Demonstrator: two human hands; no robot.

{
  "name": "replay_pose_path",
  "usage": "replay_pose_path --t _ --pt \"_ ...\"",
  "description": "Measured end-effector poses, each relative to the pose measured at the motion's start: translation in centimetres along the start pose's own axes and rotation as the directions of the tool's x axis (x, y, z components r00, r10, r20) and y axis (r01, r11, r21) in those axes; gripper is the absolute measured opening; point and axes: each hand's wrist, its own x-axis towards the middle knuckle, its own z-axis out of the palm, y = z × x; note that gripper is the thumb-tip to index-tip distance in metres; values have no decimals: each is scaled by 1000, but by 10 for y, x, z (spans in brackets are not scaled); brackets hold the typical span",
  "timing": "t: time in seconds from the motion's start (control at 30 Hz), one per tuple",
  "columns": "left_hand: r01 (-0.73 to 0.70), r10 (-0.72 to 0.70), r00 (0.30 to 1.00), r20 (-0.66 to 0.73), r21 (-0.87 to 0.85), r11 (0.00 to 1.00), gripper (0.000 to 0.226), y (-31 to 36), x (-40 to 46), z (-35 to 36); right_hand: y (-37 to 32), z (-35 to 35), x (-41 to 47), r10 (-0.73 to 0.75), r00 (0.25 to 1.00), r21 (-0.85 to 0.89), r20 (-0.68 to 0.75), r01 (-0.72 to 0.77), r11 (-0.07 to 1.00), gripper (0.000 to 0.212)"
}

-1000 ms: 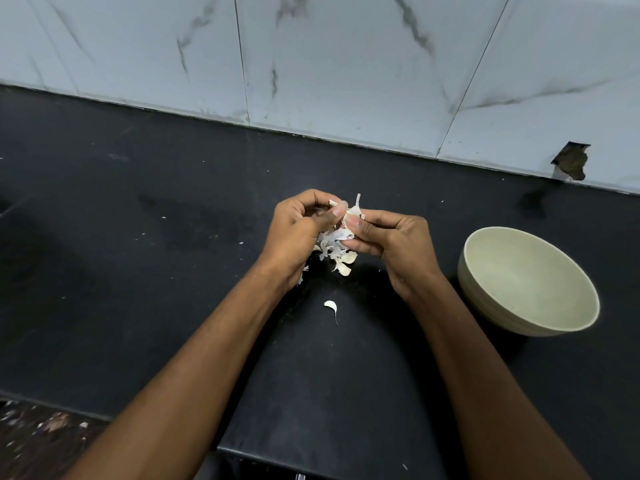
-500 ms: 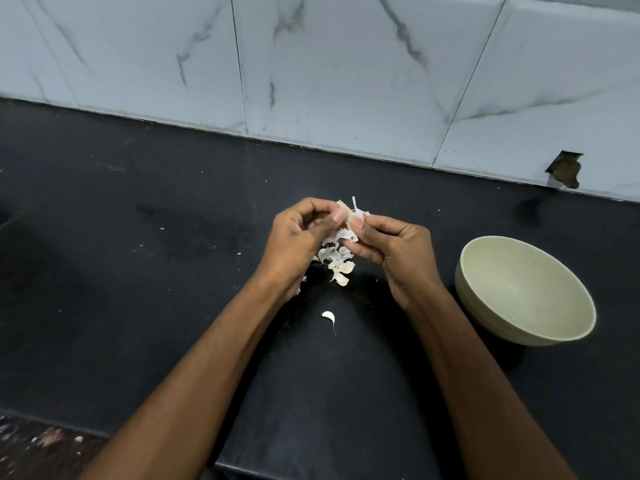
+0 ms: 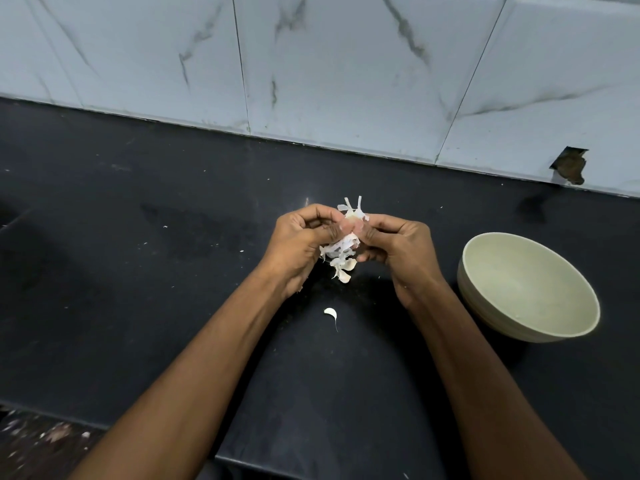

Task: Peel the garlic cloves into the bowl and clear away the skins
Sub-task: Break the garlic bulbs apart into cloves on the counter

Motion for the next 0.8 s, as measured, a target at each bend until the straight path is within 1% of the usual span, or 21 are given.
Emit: replay_pose_path --t 0.07,0.13,0.2,0.23,0.3,0.33,0.4,0.53,0.63,0.7,0.73,0.77,0.8 --pt "7 -7 1000 5 3 1000 9 -1 1 -2 1 0 0 -3 1000 2 -6 3 1000 12" --pt "21 -21 1000 19 12 1000 8 -3 2 -3 2 0 0 -19 1000 -2 -24 19 1000 12" --pt "30 -30 999 28 -2 1000 10 -3 2 -1 1 1 1 -23 999 42 -49 25 999 14" --pt "29 -28 999 32 -13 999 12 -2 2 1 0 2 1 -19 998 87 -58 24 996 19" --pt "32 -31 999 41 -28 999 18 1 2 3 -2 4 0 -19 999 155 -47 26 988 27" --pt "33 -32 998 49 -22 999 21 3 2 4 -2 6 -1 -26 999 158 -33 31 987 27" --pt "18 -19 998 60 21 1000 25 5 3 3 -1 9 -1 -48 999 126 -19 50 991 21" --pt "-32 25 997 69 100 994 34 3 3 -1 -2 8 -1 -44 997 68 -57 48 997 12" --pt "-88 80 995 61 139 986 27 2 4 -4 -3 2 0 -17 999 47 -30 18 999 19" --pt "-108 108 994 7 160 981 24 2 5 -6 -3 -1 1 -9 999 31 -35 10 999 24" --pt "-117 125 992 -32 172 978 24 2 6 -7 -3 -3 2 -25 998 -10 -50 25 1000 23" --pt "-125 139 988 -69 171 977 24 2 6 -9 -1 -6 4 -67 995 -100 -73 59 993 19" --pt "-127 143 985 -99 154 980 24 4 6 -10 1 -10 6 -130 987 -232 -92 105 967 14"
